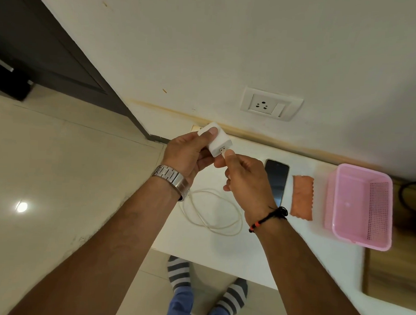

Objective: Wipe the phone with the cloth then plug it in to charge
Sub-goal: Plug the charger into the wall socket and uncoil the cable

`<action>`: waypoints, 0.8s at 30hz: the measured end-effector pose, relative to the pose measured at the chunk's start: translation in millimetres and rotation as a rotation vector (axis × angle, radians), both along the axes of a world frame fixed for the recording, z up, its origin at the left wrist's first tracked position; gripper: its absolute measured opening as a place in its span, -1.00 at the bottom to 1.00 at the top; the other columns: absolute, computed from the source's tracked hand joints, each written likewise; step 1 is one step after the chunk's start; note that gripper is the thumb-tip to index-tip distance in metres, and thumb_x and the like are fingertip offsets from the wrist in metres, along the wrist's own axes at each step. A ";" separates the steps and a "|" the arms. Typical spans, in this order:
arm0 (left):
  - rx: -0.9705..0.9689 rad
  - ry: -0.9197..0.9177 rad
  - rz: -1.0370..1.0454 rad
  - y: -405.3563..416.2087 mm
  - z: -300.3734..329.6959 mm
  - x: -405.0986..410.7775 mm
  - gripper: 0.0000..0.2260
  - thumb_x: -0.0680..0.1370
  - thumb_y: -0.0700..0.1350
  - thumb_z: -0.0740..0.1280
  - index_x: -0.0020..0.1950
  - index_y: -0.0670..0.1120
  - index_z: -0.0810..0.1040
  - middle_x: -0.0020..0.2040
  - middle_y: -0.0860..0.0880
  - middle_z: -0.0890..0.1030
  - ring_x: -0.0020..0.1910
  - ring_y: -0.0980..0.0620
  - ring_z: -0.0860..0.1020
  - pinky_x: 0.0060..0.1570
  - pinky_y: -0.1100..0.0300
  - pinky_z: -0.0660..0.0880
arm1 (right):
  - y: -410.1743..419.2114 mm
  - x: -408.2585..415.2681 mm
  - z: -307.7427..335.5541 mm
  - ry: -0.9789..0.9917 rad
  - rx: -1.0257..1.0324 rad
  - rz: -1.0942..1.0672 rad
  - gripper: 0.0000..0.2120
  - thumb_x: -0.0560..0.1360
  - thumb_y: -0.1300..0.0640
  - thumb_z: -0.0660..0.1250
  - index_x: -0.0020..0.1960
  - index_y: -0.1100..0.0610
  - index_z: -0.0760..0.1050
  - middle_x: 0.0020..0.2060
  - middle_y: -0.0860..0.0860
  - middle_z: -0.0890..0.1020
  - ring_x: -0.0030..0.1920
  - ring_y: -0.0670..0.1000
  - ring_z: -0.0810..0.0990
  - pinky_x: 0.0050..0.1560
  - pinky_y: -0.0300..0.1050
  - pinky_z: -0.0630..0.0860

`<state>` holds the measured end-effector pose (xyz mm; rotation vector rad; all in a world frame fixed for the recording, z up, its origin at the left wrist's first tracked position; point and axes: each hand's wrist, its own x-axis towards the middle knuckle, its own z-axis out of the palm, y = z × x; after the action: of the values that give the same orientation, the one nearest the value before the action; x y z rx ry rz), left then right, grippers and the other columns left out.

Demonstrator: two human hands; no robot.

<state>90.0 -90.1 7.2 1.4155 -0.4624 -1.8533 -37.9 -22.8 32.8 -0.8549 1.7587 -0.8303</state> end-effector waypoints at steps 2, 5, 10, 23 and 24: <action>-0.029 -0.032 -0.003 1.0 1.2 -1.0 -0.80 0.51 -0.14 0.54 0.04 -0.23 0.68 -0.03 -0.25 0.75 -0.14 -0.17 0.74 -0.19 0.09 0.68 | -1.5 1.0 -0.2 -0.008 0.006 -0.015 -0.63 0.66 -0.03 0.20 -0.15 0.06 0.69 -0.49 -0.18 0.48 -0.37 -0.10 0.50 -0.26 -0.15 0.62; -0.056 -0.060 0.010 2.4 1.7 -3.2 -0.74 0.50 -0.14 0.55 0.12 -0.24 0.68 0.04 -0.28 0.74 -0.10 -0.19 0.74 -0.14 0.06 0.68 | -3.5 3.3 0.1 -0.021 -0.005 -0.043 -0.64 0.66 0.01 0.21 -0.15 0.10 0.69 -0.44 -0.12 0.48 -0.35 -0.05 0.50 -0.25 -0.11 0.63; -0.093 -0.125 -0.031 3.4 0.9 -4.4 -0.71 0.48 -0.14 0.56 0.16 -0.22 0.69 0.03 -0.26 0.75 -0.04 -0.26 0.74 0.00 -0.06 0.69 | -7.1 8.3 -4.1 -0.017 0.001 -0.087 -0.64 0.65 0.02 0.21 -0.15 0.12 0.69 -0.44 -0.08 0.52 -0.37 -0.03 0.52 -0.23 -0.01 0.62; -0.174 -0.172 -0.160 -6.7 7.9 -0.8 -0.75 0.50 -0.22 0.54 0.16 -0.13 0.67 0.01 -0.18 0.75 0.04 -0.21 0.73 -0.08 -0.05 0.70 | -5.8 -14.6 -11.9 -0.276 0.058 -0.268 -0.76 0.62 -0.01 0.25 0.05 0.12 0.62 -0.08 0.06 0.71 -0.02 0.09 0.71 0.07 0.06 0.66; -0.177 -0.185 -0.197 -5.7 8.6 -1.8 -0.74 0.52 -0.23 0.51 0.20 -0.14 0.66 0.04 -0.19 0.75 0.05 -0.20 0.73 -0.07 -0.06 0.70 | -6.4 -17.8 -11.9 -0.314 0.049 -0.285 -0.79 0.61 0.01 0.28 0.07 0.10 0.62 -0.04 0.05 0.71 0.02 0.08 0.70 0.09 0.06 0.66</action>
<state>88.2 -95.8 15.7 1.4695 -0.8647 -1.7890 -55.7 -29.2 20.9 -0.4174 1.6309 -1.0414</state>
